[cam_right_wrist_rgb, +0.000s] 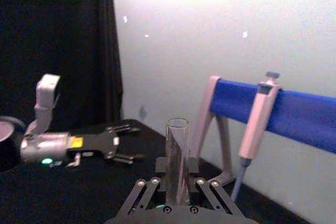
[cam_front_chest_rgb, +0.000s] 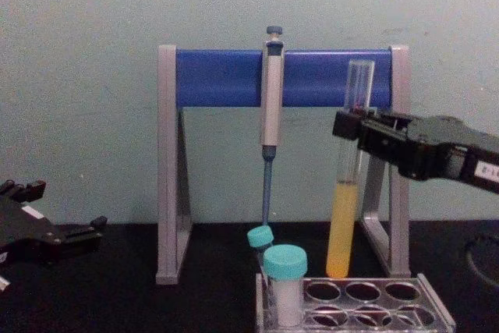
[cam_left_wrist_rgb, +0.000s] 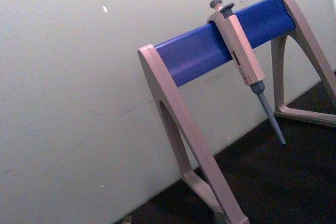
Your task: Pick up the test tube from the test tube rack, shake it, then place it back into the test tube rack.
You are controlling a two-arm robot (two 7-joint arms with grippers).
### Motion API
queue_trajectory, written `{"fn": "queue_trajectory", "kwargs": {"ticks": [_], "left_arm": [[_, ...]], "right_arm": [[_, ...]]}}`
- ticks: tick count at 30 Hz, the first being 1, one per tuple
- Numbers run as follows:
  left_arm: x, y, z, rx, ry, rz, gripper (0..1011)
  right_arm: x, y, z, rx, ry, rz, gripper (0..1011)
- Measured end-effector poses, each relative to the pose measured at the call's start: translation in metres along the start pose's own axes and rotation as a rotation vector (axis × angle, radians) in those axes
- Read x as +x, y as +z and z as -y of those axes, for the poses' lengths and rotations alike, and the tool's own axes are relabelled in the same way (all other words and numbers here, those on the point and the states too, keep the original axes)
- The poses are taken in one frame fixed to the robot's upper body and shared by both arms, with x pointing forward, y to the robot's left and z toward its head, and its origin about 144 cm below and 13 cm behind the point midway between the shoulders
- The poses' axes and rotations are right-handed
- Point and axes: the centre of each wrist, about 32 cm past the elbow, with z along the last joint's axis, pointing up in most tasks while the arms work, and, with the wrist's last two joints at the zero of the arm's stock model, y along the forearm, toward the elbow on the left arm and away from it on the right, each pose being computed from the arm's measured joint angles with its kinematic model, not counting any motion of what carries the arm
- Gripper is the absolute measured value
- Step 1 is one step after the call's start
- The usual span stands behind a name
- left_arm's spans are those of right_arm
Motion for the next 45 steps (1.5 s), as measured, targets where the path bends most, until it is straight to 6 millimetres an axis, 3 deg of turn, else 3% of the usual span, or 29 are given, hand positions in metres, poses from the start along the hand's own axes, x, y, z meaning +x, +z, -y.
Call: {"fn": "queue_trajectory", "kwargs": {"ticks": [17, 30, 45], "left_arm": [[0.000, 0.000, 0.000, 0.000, 0.000, 0.000, 1001], [0.000, 0.000, 0.000, 0.000, 0.000, 0.000, 1001], [0.000, 0.000, 0.000, 0.000, 0.000, 0.000, 1001]], "right_arm": [[-0.001, 0.001, -0.005, 0.013, -0.194, 0.027, 229], [0.000, 0.000, 0.002, -0.014, -0.230, 0.053, 229], [-0.023, 0.007, 0.018, -0.046, -0.132, 0.031, 229]]}}
